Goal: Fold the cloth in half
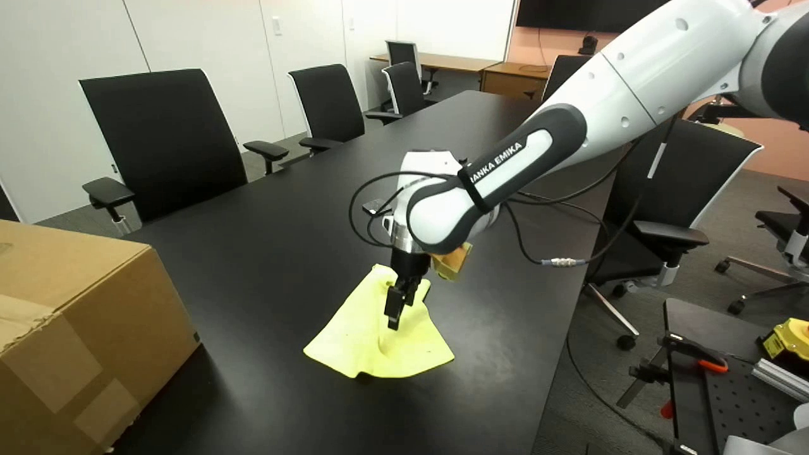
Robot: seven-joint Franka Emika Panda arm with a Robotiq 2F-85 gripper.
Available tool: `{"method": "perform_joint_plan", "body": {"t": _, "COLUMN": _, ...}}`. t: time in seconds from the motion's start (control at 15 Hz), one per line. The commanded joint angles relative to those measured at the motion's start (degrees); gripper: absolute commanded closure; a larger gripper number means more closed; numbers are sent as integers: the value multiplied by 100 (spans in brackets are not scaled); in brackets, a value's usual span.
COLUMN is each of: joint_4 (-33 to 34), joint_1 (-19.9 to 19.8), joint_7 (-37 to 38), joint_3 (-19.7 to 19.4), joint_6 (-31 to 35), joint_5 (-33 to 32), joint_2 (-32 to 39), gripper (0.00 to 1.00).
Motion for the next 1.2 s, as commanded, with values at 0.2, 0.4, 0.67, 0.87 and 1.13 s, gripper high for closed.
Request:
{"method": "perform_joint_plan", "body": {"t": 0.2, "joint_4": -2322, "joint_1": 620, "joint_7": 506, "joint_3": 295, "joint_6": 1752, "joint_5": -124, "joint_2": -825, "gripper": 0}}
{"method": "perform_joint_plan", "body": {"t": 0.4, "joint_4": -2989, "joint_1": 963, "joint_7": 839, "joint_3": 189, "joint_6": 2215, "joint_5": -268, "joint_2": -1065, "gripper": 0}}
{"method": "perform_joint_plan", "body": {"t": 0.67, "joint_4": -3564, "joint_1": 1407, "joint_7": 1332, "joint_3": -185, "joint_6": 2673, "joint_5": -613, "joint_2": -1398, "gripper": 0}}
{"method": "perform_joint_plan", "body": {"t": 0.87, "joint_4": -3711, "joint_1": 1755, "joint_7": 1697, "joint_3": -622, "joint_6": 2898, "joint_5": -904, "joint_2": -1544, "gripper": 0}}
{"method": "perform_joint_plan", "body": {"t": 1.13, "joint_4": -3484, "joint_1": 2170, "joint_7": 2172, "joint_3": -1204, "joint_6": 2833, "joint_5": -1212, "joint_2": -1352, "gripper": 0}}
